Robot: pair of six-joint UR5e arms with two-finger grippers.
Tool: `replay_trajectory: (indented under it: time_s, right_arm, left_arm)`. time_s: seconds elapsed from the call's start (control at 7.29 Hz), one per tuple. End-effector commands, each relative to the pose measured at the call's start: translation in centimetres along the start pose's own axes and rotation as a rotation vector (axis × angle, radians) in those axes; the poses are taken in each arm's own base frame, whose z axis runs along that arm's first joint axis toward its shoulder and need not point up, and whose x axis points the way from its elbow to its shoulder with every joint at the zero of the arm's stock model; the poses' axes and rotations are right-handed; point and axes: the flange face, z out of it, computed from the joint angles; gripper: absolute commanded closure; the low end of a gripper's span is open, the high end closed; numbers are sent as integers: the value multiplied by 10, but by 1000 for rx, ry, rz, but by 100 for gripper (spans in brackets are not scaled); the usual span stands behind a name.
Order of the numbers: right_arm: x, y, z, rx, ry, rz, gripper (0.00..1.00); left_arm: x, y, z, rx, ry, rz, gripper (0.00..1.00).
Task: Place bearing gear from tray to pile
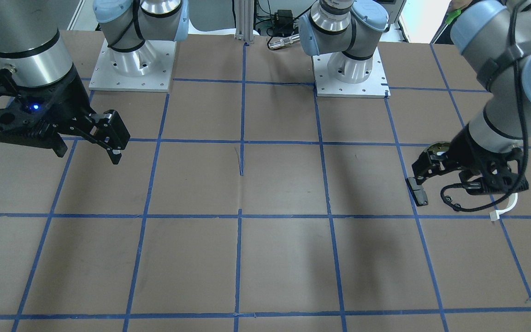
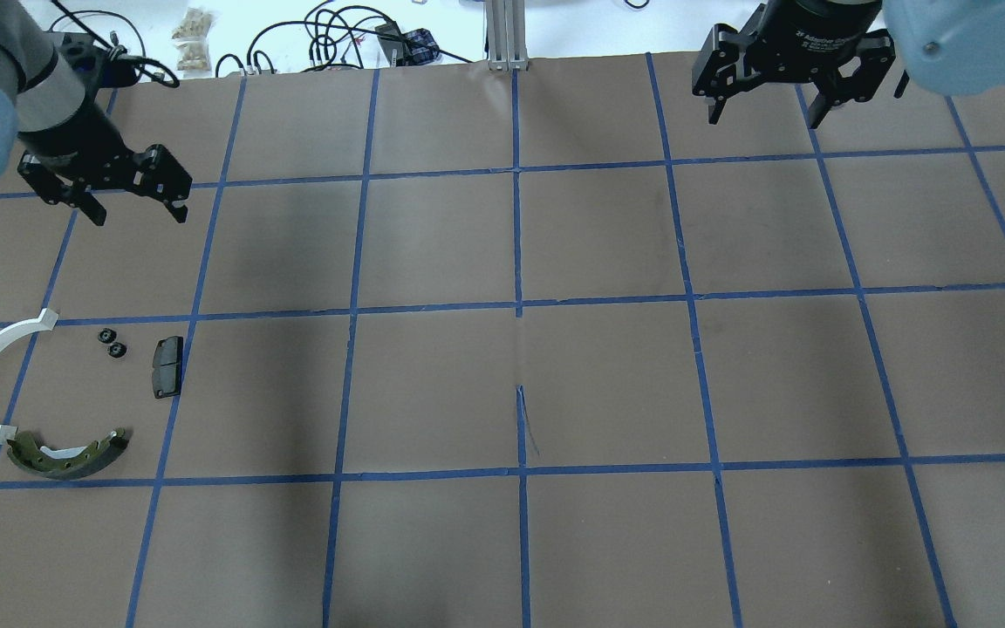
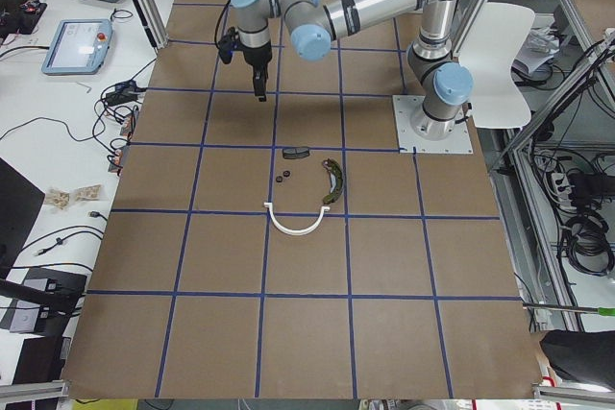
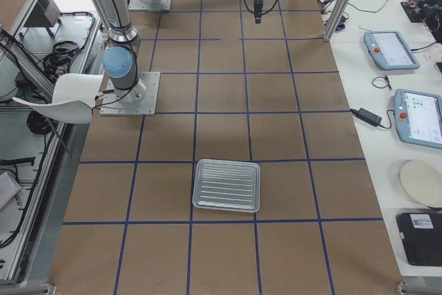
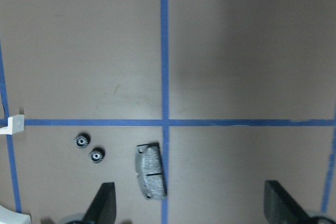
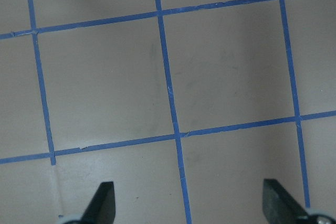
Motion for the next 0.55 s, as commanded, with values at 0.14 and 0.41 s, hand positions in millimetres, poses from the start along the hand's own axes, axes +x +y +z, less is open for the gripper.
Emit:
replay_trajectory:
  time_s: [0.14,0.41]
  right_arm:
    - [0,0,0,-1,0,0,0]
    - [0,0,1,-2,0,0,0]
  left_arm:
    - [117,73,-81,54,4,-33,0]
    - [144,105,-71,48,-2,30,0]
